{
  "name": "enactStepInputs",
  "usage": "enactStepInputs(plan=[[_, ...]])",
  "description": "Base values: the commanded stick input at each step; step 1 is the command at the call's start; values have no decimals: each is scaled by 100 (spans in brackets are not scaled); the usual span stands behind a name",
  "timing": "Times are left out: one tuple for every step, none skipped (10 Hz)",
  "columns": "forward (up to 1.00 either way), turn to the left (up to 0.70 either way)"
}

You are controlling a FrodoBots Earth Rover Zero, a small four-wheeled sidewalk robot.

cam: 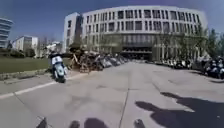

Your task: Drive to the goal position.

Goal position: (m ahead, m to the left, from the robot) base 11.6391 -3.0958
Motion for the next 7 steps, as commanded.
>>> enactStepInputs(plan=[[85,0],[85,0],[85,0],[85,0],[51,-26],[0,-67],[22,-72]])
